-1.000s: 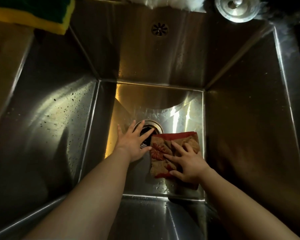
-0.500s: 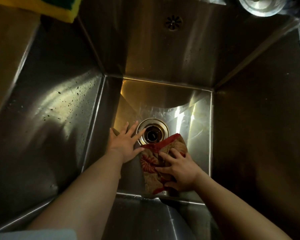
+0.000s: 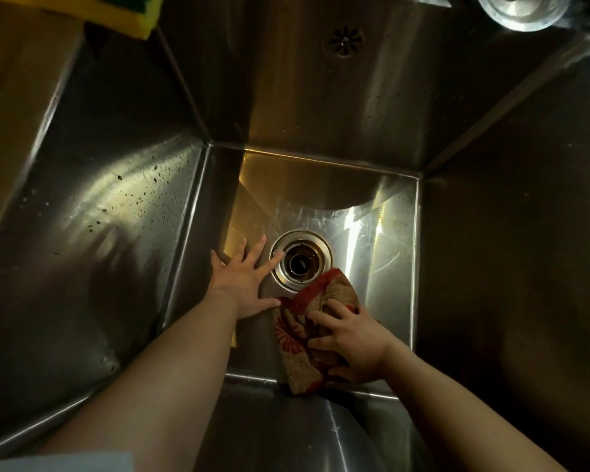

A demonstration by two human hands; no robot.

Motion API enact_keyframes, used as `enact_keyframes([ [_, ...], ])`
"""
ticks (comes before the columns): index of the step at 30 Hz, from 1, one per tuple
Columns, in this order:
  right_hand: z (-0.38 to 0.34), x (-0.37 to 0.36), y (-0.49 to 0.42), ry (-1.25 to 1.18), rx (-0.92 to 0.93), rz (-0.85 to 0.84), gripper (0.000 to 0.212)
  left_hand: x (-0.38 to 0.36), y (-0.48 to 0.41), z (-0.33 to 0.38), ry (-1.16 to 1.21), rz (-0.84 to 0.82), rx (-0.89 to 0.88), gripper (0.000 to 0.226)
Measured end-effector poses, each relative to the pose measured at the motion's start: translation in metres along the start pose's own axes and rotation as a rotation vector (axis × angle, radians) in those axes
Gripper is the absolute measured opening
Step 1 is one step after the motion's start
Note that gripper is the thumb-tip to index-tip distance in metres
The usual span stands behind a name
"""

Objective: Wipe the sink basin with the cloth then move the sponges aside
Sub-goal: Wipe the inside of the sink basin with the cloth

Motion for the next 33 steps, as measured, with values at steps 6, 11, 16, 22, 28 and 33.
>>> enact_keyframes([
  [6,0.008,-0.006,0.008,0.002,-0.026,0.0,0.061,-0.001,-0.001,0.007,0.034,0.009,0.025,0.087],
  [11,0.004,-0.004,-0.001,-0.119,-0.124,0.114,0.049,-0.001,-0.002,-0.001,0.029,0.039,0.011,0.08],
  [16,-0.016,0.011,-0.034,-0.259,-0.199,0.264,0.04,0.008,-0.001,-0.012,0.031,0.062,0.026,0.072],
  [22,-0.015,0.019,-0.046,-0.342,-0.164,0.368,0.064,0.02,-0.002,-0.022,-0.003,0.086,0.022,0.069],
  [28,0.052,0.019,-0.01,-0.467,-0.556,0.585,0.05,0.018,-0.008,0.004,0.083,0.133,-0.075,0.066],
  [33,0.073,0.006,-0.013,-0.392,-0.676,0.492,0.05,0.014,-0.006,0.057,0.127,0.18,-0.277,0.064],
])
Point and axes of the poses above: each hand's wrist, its own y-axis away from the middle knuckle, its own x-axis out of the back of the hand, z = x × y, the point moved 5 cm from there along -y, towards the middle knuckle
